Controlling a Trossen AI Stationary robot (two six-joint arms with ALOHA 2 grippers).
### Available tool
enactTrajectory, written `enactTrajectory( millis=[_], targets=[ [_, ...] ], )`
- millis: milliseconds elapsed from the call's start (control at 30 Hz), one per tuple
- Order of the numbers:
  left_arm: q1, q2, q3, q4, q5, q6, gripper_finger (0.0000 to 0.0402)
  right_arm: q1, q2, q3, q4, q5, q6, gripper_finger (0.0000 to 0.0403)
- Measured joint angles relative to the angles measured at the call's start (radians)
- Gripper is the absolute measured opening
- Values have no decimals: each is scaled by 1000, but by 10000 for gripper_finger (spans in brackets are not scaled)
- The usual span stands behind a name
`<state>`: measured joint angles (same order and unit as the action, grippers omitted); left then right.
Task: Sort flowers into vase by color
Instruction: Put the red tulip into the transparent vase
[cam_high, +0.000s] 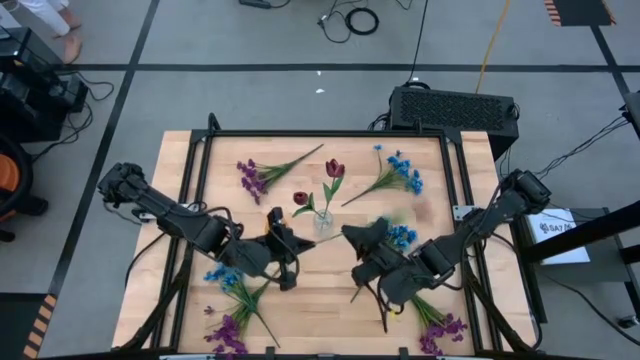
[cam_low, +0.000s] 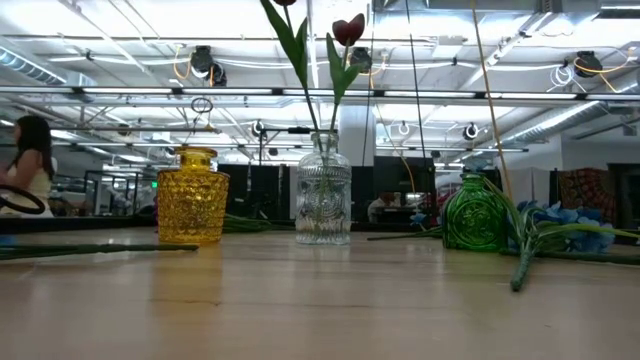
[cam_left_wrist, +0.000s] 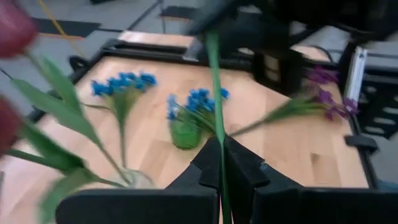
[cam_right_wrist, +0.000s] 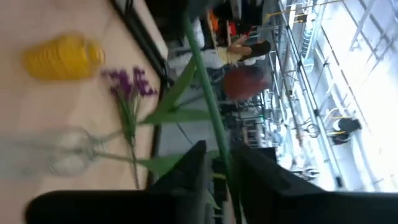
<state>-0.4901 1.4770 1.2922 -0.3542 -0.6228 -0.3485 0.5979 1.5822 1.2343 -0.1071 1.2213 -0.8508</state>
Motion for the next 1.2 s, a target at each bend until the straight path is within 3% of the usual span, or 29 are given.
enactTrajectory(
  millis=[200, 333, 533, 667, 800, 900, 1067, 1200],
  targets=[
    [-3, -80, 0, 1, -24, 75, 12, 72, -6, 10, 126, 11, 53, 159],
    [-10, -132, 0, 3, -41, 123, 12, 133, -6, 69, 230, 79, 70, 191],
    [-26, -168, 0, -47, -48, 129, 12, 213, -31, 142, 273, 114, 207, 202],
    [-53, -181, 0, -16, -50, 167, 12, 238, -62, 142, 93, 104, 416, 194],
    [-83, -187, 0, 77, -82, 262, 12, 205, -101, 140, -199, -27, 758, 174],
    [-96, -189, -1, 156, -90, 332, 12, 143, -108, 141, -321, -135, 902, 156],
    [-70, -199, -40, 240, -112, 419, 12, 29, -105, 105, -324, -318, 926, 138],
    [-25, -224, -72, 282, -109, 447, 12, -53, -116, 58, -316, -345, 892, 140]
  ],
)
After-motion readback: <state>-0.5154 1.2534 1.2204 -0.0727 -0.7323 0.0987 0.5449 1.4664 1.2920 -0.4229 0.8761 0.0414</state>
